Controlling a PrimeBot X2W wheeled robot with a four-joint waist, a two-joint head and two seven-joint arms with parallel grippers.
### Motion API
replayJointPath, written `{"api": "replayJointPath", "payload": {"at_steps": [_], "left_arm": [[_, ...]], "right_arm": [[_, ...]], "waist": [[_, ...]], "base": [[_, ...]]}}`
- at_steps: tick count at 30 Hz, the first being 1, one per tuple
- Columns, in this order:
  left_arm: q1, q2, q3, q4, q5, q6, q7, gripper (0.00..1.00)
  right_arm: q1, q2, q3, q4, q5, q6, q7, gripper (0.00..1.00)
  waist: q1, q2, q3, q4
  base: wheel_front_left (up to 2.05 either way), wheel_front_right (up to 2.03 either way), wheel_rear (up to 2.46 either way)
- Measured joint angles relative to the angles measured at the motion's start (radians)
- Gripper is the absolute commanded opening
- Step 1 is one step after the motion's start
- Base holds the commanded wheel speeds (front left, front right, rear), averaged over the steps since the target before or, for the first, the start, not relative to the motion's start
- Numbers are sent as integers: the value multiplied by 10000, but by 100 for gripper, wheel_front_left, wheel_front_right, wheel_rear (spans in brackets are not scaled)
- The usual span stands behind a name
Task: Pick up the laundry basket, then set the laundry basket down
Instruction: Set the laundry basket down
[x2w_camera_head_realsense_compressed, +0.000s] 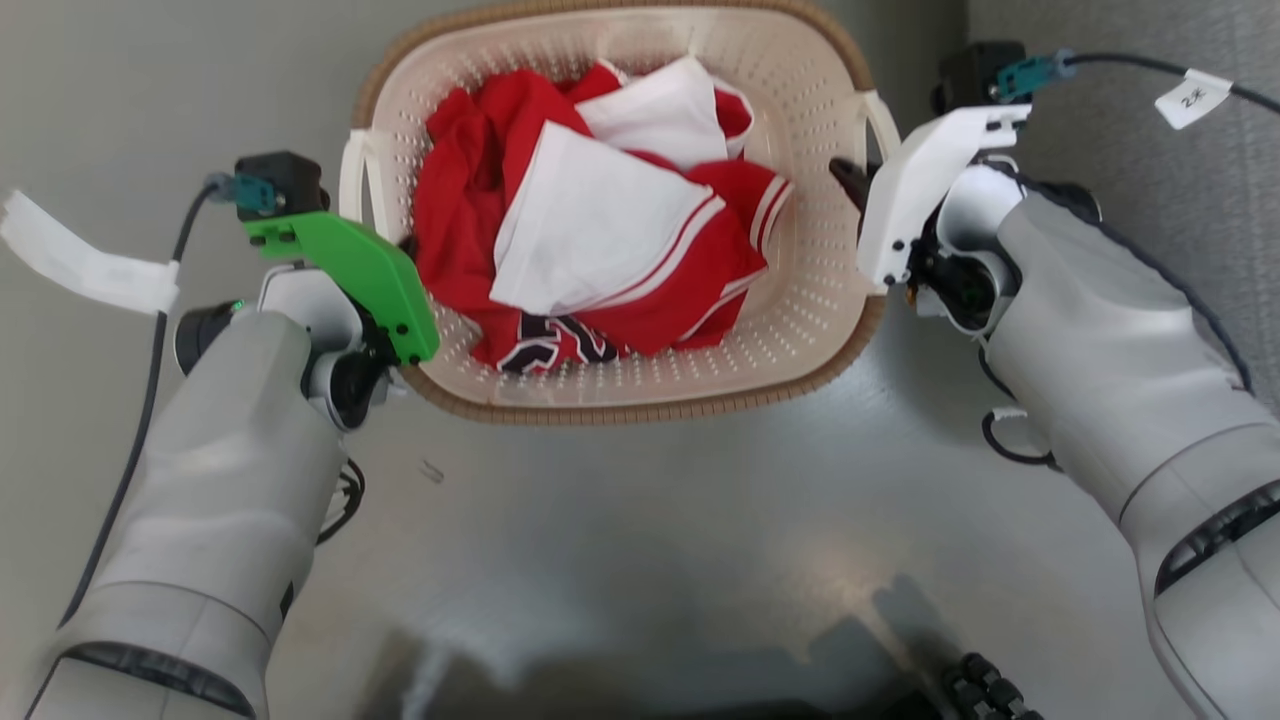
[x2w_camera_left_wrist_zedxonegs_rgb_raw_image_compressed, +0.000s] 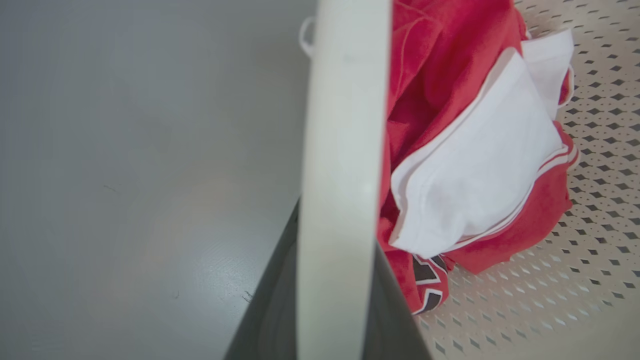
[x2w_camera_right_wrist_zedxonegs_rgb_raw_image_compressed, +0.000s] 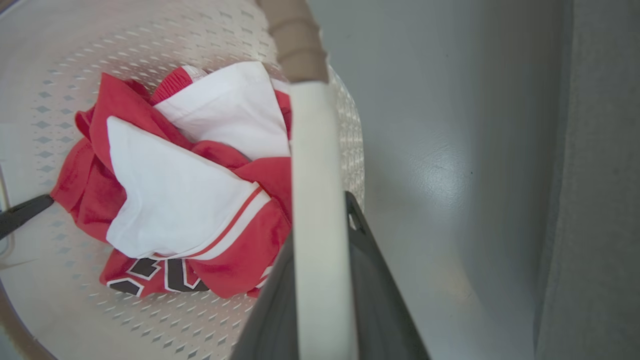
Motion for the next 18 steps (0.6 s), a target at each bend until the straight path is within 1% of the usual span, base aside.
{"api": "replayJointPath", "payload": {"at_steps": [18], "left_arm": [[-983, -6, 117, 81, 13, 40, -215, 0]], "right_arm": [[-887, 0, -127, 232, -50, 8, -493, 0]], "waist": [[0, 0, 1627, 163]], "base": [[0, 0, 0]]}}
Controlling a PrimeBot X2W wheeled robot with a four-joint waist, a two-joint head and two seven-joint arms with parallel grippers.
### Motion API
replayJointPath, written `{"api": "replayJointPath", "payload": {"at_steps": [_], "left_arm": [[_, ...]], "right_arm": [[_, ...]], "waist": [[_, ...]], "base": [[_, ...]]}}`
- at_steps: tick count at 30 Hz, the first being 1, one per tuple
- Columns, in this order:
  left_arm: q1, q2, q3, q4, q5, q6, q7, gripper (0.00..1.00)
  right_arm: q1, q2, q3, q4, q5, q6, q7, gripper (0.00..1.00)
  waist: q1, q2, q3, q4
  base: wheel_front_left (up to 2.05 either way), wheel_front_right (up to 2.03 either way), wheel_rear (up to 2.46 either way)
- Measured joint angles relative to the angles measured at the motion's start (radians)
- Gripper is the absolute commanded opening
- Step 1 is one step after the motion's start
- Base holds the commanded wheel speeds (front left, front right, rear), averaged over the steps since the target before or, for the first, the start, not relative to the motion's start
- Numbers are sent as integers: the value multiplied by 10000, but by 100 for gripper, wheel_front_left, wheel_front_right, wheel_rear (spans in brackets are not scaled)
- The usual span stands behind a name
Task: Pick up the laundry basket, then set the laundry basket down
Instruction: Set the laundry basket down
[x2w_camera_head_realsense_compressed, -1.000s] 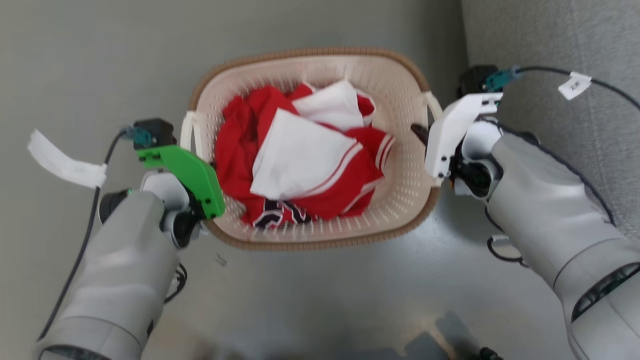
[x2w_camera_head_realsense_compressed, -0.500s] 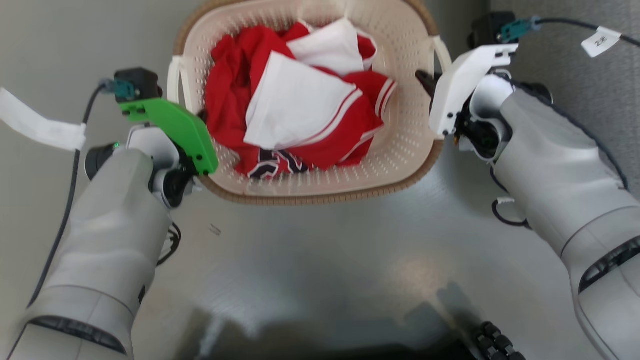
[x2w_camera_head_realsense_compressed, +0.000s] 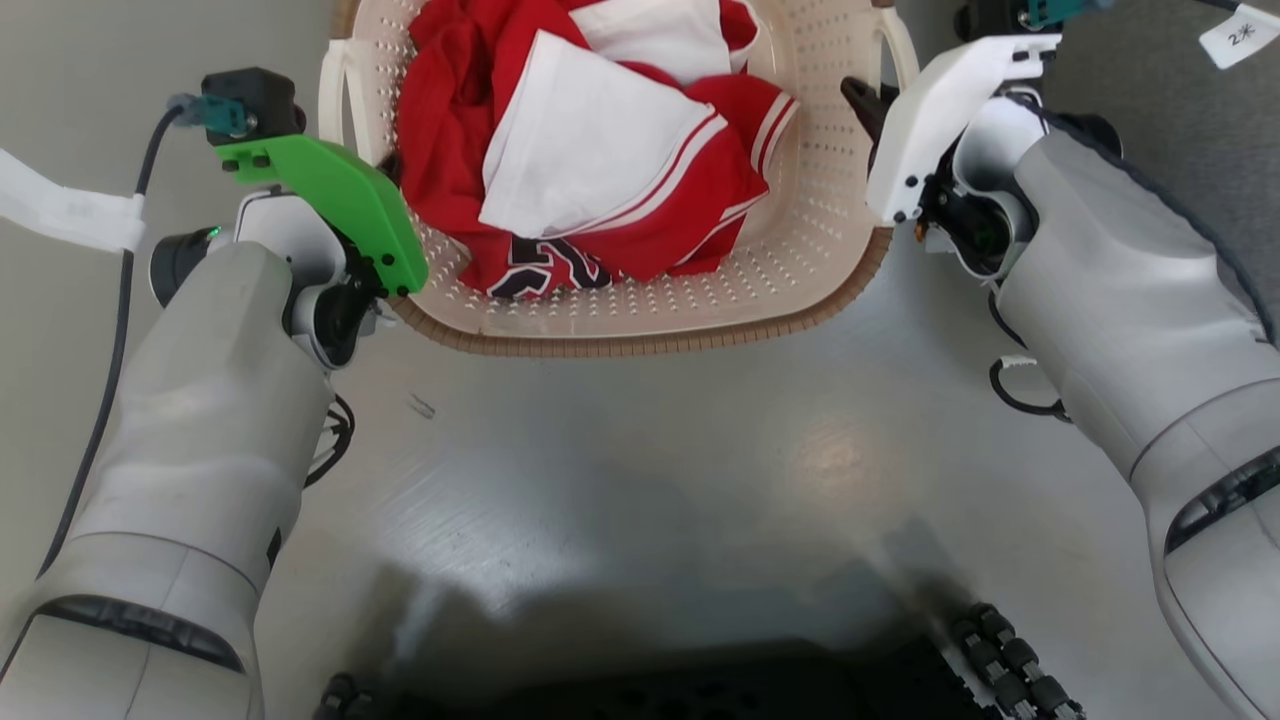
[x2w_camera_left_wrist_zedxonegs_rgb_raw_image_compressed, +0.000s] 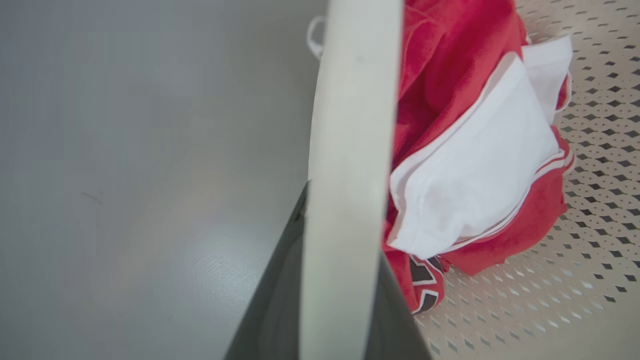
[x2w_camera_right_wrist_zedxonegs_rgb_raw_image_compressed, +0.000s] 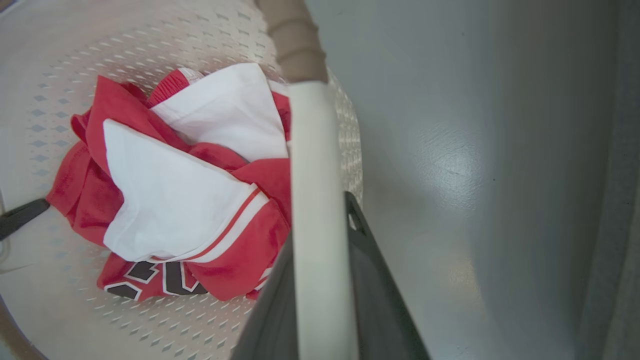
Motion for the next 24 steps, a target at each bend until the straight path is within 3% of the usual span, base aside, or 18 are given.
{"api": "replayJointPath", "payload": {"at_steps": [24], "left_arm": [[-414, -58, -94, 263, 33, -146, -341, 0]], "right_arm": [[-304, 117, -176, 485, 6, 94, -523, 0]], "waist": [[0, 0, 724, 5]], "base": [[0, 0, 0]]}}
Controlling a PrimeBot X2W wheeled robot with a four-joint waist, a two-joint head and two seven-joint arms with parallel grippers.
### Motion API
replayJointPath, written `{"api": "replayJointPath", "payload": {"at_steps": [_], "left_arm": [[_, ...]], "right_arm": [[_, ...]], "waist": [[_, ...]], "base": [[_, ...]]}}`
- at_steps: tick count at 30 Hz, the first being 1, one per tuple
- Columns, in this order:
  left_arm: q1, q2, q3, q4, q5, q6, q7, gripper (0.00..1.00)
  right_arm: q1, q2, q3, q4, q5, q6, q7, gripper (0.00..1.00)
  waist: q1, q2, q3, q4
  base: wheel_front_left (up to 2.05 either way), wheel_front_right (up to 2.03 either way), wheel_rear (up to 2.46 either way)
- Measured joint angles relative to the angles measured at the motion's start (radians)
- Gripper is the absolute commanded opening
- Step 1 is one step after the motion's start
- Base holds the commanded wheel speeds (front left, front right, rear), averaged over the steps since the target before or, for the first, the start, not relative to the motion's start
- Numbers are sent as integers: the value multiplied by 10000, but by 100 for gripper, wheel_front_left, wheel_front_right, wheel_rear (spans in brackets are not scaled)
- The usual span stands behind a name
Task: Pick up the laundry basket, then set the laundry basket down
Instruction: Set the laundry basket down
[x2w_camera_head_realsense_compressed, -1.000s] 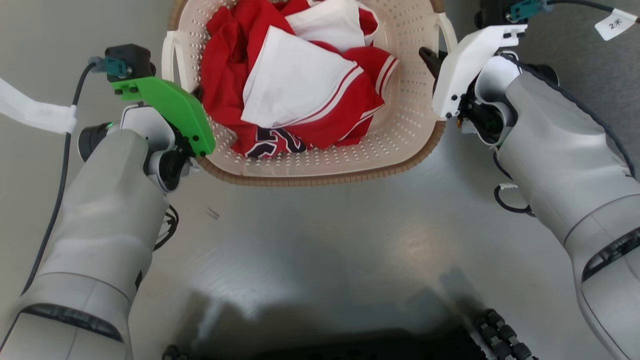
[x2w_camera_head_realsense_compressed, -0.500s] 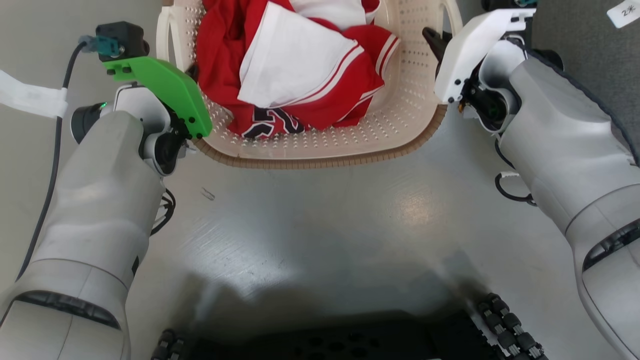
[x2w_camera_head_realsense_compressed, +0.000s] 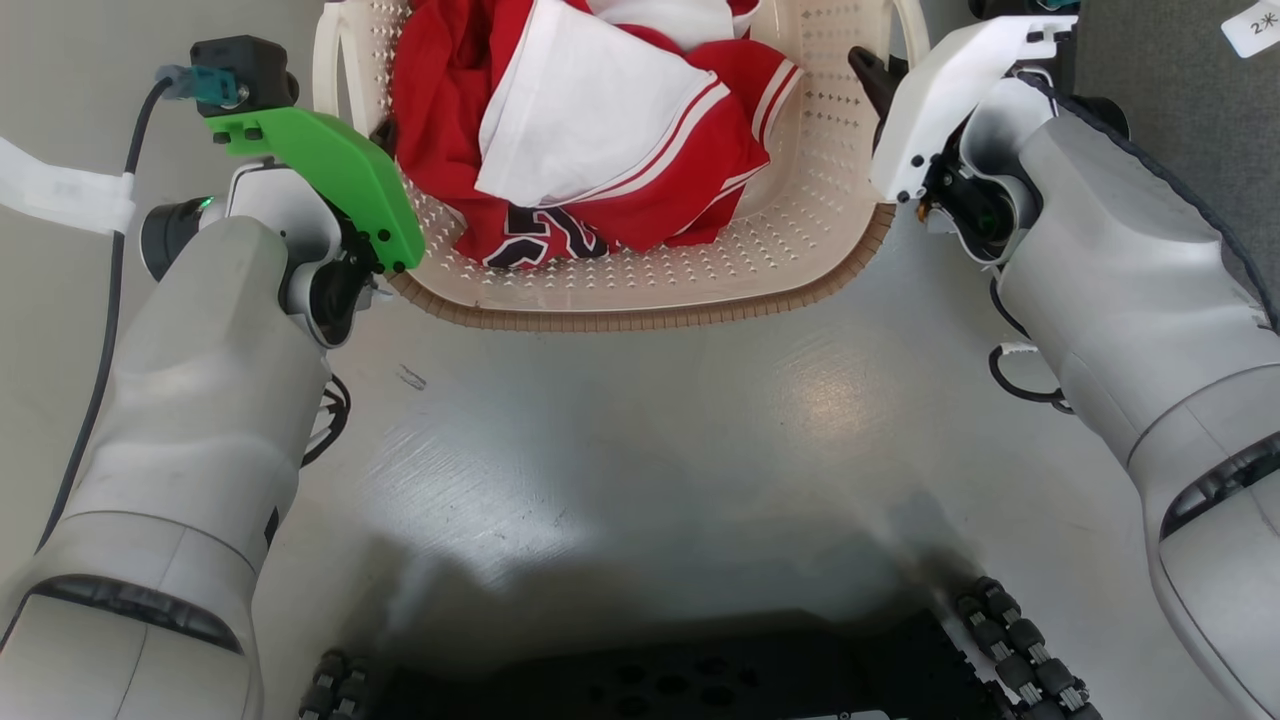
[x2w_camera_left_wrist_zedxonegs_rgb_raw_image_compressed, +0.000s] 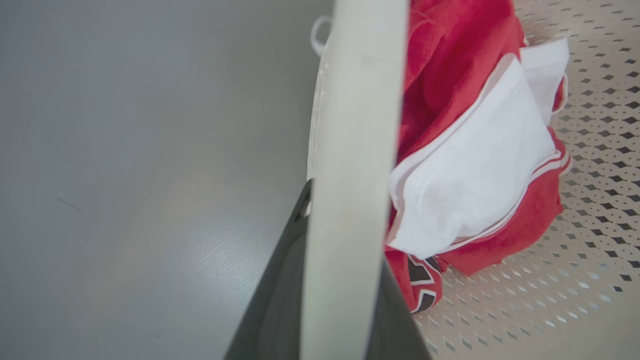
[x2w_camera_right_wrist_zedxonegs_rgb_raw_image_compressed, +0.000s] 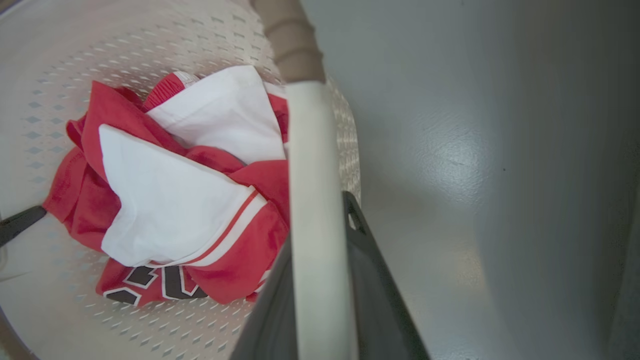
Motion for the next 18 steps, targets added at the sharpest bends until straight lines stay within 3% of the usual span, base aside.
{"api": "replayJointPath", "payload": {"at_steps": [18], "left_arm": [[-224, -36, -123, 222, 65, -86, -274, 0]], "right_arm": [[-161, 79, -15, 240, 2, 2, -309, 0]], "waist": [[-1, 0, 186, -20]], "base": [[0, 0, 0]]}}
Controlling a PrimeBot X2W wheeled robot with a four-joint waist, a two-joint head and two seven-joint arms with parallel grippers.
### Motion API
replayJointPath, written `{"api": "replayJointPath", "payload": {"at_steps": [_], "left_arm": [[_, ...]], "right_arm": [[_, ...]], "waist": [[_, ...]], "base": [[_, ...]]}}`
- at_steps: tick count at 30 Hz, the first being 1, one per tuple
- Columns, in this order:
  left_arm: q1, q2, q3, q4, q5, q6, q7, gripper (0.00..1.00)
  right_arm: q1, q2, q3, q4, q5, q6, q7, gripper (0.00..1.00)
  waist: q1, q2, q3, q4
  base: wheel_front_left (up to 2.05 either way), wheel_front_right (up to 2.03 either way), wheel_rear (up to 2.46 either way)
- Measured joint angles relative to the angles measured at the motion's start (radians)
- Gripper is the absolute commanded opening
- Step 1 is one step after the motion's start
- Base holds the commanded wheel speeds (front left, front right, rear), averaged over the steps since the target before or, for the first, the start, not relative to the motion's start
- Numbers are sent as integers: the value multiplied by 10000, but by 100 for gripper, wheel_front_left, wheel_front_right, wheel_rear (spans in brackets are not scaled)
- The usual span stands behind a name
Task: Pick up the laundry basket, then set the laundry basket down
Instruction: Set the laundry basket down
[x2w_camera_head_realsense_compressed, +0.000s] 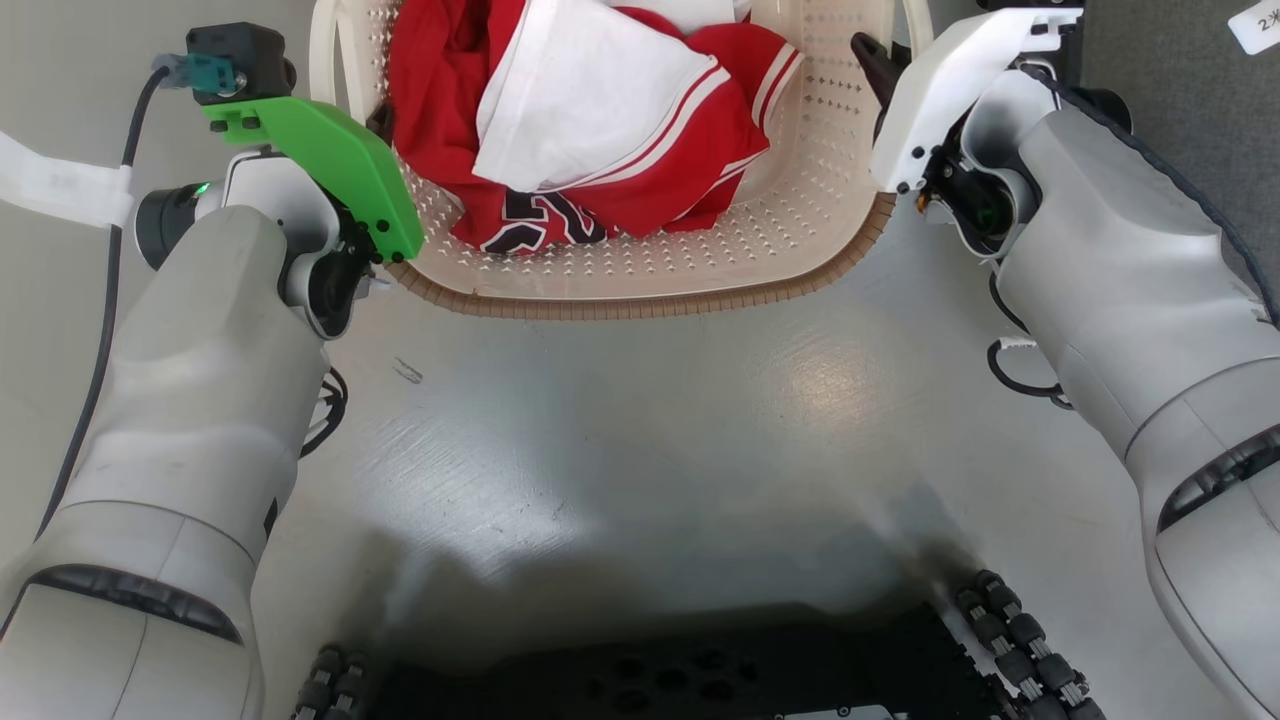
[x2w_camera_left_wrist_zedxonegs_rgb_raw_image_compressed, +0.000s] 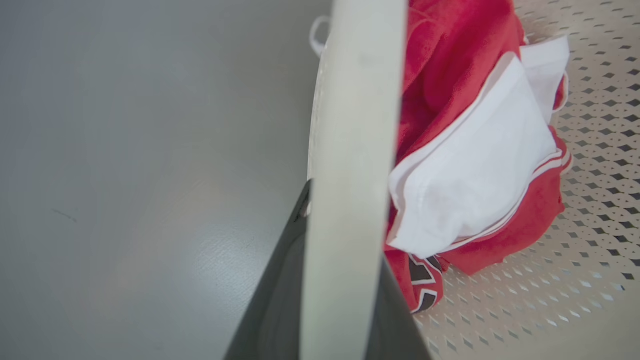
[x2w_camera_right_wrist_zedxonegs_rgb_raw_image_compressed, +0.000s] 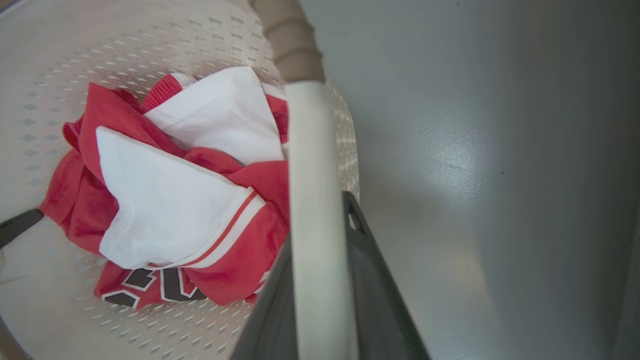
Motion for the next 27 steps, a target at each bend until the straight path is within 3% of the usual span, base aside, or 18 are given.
{"api": "replayJointPath", "payload": {"at_steps": [3, 4, 5, 6, 7, 8, 27], "left_arm": [[-16, -8, -15, 15, 0, -13, -73, 0], [-30, -8, -15, 15, 0, -13, -73, 0], [-34, -12, -15, 17, 0, -15, -73, 8], [-35, -15, -23, 31, 0, -29, -73, 46], [-35, -17, -25, 44, -2, -98, -73, 84], [-35, -21, -13, 42, -17, -107, -73, 100], [-78, -136, -77, 286, -100, -222, -267, 100]], "right_arm": [[-8, 13, 0, 38, 0, 0, -92, 0], [-15, 13, 0, 50, 0, 0, -107, 12], [-21, 15, 0, 69, 2, 2, -121, 29], [-27, 19, -6, 84, 12, 8, -155, 46], [-39, 23, -23, 105, 13, 19, -178, 88], [-65, 25, -35, 134, 25, 19, -180, 100], [-175, 102, 15, 384, 86, 0, -514, 100]], "waist": [[0, 0, 14, -2], [0, 0, 18, -3], [0, 0, 22, -5], [0, 0, 25, -7], [0, 0, 28, -9], [0, 0, 30, -10], [0, 0, -183, -60]], "base": [[0, 0, 0], [0, 0, 0], [0, 0, 0], [0, 0, 0], [0, 0, 0], [0, 0, 0], [0, 0, 0]]}}
